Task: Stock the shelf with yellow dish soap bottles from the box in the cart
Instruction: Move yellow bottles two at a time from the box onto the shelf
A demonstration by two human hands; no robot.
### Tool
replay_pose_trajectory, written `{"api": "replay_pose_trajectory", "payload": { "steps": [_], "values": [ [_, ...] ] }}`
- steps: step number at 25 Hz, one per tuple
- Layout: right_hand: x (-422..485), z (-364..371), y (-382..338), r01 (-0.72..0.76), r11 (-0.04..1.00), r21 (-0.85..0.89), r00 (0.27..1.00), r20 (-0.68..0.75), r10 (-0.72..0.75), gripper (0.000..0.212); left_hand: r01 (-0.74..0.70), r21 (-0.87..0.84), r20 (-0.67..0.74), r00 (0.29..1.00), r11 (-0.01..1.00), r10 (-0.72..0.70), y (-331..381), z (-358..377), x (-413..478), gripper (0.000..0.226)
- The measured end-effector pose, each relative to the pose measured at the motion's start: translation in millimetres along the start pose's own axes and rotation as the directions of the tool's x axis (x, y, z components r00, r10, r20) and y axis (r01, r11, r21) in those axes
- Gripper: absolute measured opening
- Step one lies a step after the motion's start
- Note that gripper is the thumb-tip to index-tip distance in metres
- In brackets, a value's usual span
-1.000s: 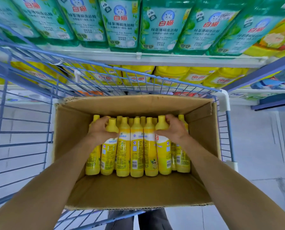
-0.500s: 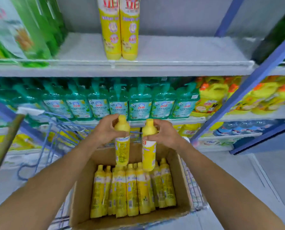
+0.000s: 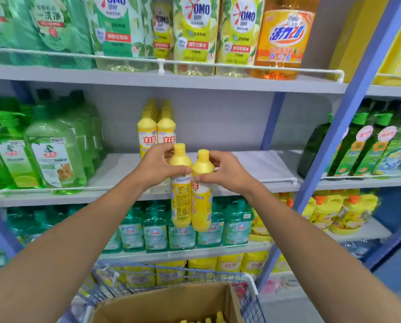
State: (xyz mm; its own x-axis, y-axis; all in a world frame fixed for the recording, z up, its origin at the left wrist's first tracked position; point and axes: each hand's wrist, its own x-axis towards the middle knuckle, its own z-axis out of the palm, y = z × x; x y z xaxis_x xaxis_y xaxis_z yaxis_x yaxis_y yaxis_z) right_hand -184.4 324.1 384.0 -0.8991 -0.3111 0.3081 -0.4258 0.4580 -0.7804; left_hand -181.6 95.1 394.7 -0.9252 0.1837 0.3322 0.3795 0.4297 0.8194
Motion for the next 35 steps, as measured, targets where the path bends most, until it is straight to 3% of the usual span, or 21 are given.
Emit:
{"api": "replay_pose_trajectory", "payload": {
  "steps": [2, 7, 12, 17, 19, 21, 24, 26, 32, 33, 35],
  "values": [
    [24, -23, -9, 0.045, 0.998, 0.034, 0.999, 0.013, -0.045, 0.043, -0.029, 0.043, -0.06, 0.998, 0.999, 0.031, 20, -3, 27, 0.043],
    [81, -69, -12, 0.118, 0.987, 0.105, 0.992, -0.056, -0.113, 0.051, -0.043, 0.123, -0.165, 0.984, 0.992, 0.063, 48, 0, 95, 0.043],
    [115, -77, 29, 0.084, 0.987, 0.141, 0.996, -0.054, -0.077, 0.05, 0.054, 0.22, -0.27, 0.963, 0.974, 0.007, 30, 32, 132, 0.042],
    [122, -70, 68, 0.028, 0.967, 0.252, 0.999, -0.029, -0.022, 0.055, 0.066, 0.146, -0.334, 0.943, 0.987, -0.014, 8, 61, 131, 0.04],
    [121, -67, 72, 0.003, 0.935, 0.355, 0.999, -0.035, 0.01, 0.064, 0.072, -0.011, -0.263, 0.962, 0.997, -0.072, -1, 64, 126, 0.049],
    [116, -62, 79, -0.019, 0.907, 0.421, 0.997, -0.059, 0.048, 0.068, 0.145, -0.212, -0.072, 0.984, 0.967, -0.163, -18, 65, 114, 0.06],
    [105, -47, 91, -0.048, 0.95, 0.309, 0.988, -0.126, 0.091, 0.07, 0.189, -0.225, 0.077, 0.981, 0.956, -0.176, -47, 69, 91, 0.062],
    [100, -37, 99, -0.062, 0.967, 0.246, 0.98, -0.17, 0.106, 0.065, 0.177, -0.183, 0.032, 0.984, 0.967, -0.174, -59, 73, 86, 0.062],
    [91, -35, 108, -0.047, 0.935, 0.352, 0.99, -0.107, 0.09, 0.058, 0.196, -0.031, -0.363, 0.911, 0.98, -0.194, -47, 109, 85, 0.061],
    [88, -34, 108, -0.054, 0.944, 0.326, 0.99, -0.109, 0.094, 0.058, 0.199, -0.048, -0.342, 0.918, 0.979, -0.204, -51, 108, 84, 0.063],
    [82, -30, 107, -0.072, 0.975, 0.212, 0.984, -0.142, 0.103, 0.062, 0.201, -0.121, -0.163, 0.962, 0.972, -0.219, -62, 100, 83, 0.068]
  ]
}}
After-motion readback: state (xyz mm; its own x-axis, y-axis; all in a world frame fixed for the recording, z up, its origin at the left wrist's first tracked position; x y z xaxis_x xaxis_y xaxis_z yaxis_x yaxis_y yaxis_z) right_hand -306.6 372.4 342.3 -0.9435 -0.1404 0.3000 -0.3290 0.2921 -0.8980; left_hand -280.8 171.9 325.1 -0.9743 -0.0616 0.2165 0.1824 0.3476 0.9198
